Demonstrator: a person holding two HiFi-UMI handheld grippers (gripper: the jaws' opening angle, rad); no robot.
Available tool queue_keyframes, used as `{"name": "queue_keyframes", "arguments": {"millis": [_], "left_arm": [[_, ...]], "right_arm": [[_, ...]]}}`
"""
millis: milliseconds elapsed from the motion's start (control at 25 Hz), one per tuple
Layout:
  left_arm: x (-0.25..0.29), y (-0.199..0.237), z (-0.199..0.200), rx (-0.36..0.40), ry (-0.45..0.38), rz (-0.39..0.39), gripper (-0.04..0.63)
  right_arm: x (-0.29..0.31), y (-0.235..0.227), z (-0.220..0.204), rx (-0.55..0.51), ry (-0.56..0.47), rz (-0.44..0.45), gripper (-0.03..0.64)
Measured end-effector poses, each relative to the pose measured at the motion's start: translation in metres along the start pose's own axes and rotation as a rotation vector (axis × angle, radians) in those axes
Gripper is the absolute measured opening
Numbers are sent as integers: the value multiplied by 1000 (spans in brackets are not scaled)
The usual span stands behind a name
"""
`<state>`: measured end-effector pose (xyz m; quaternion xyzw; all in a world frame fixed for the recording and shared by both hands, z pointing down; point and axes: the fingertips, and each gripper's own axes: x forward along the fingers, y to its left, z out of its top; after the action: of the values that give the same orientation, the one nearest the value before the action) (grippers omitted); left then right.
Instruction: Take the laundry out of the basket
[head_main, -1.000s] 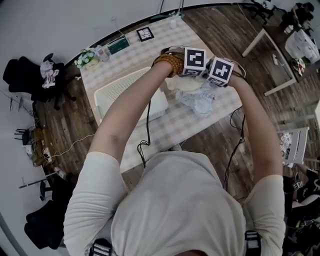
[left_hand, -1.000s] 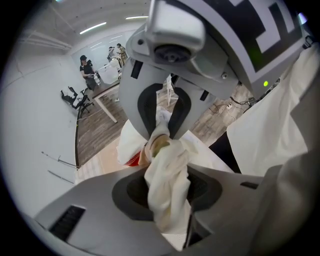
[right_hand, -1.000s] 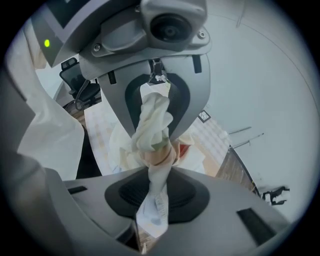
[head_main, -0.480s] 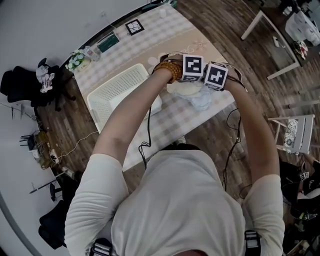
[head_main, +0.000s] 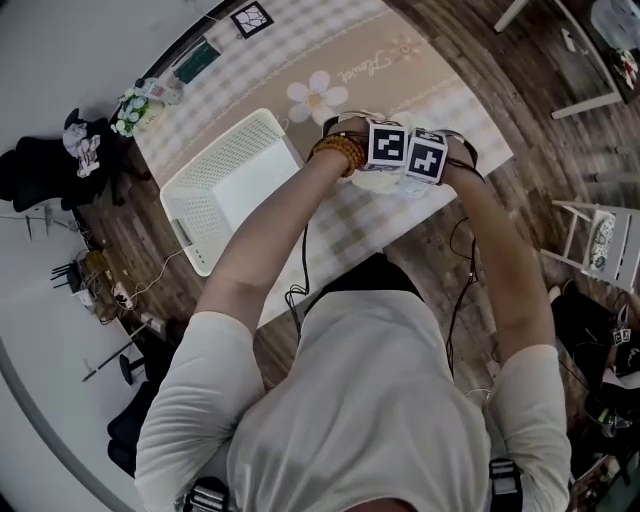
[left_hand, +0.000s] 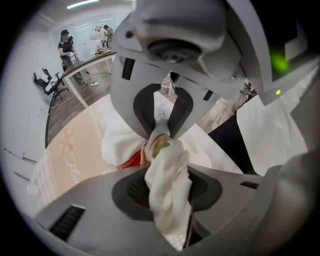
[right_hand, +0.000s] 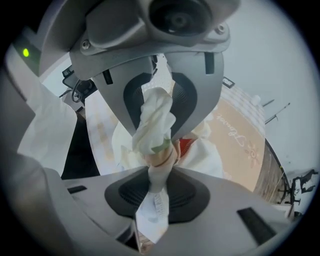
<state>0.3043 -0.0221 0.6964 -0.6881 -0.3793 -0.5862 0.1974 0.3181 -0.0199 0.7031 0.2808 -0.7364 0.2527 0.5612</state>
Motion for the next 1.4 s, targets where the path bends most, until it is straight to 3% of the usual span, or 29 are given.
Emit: {"name": "queue_keyframes", "arguments": {"millis": [120,560,840,1280,1400], "left_arm": [[27,-13,-6,0,16,-44,152],[59,0,-18,-33,13,-39,152],[34,-1,-15,-92,-22,36,246],[-48,-2,-15,-302,-272,236,252],[-70,-7,-15,-382,-374,278,252]], "right_arm": [[25,16,-8,24,-7,49,112],[58,6,-13,44,-26,46,112],[32,3,-14,87,-61,9,181],[-42,-11,3,176,-244,-149,201],[-64,-12,14,219,-320,-187,199]]}}
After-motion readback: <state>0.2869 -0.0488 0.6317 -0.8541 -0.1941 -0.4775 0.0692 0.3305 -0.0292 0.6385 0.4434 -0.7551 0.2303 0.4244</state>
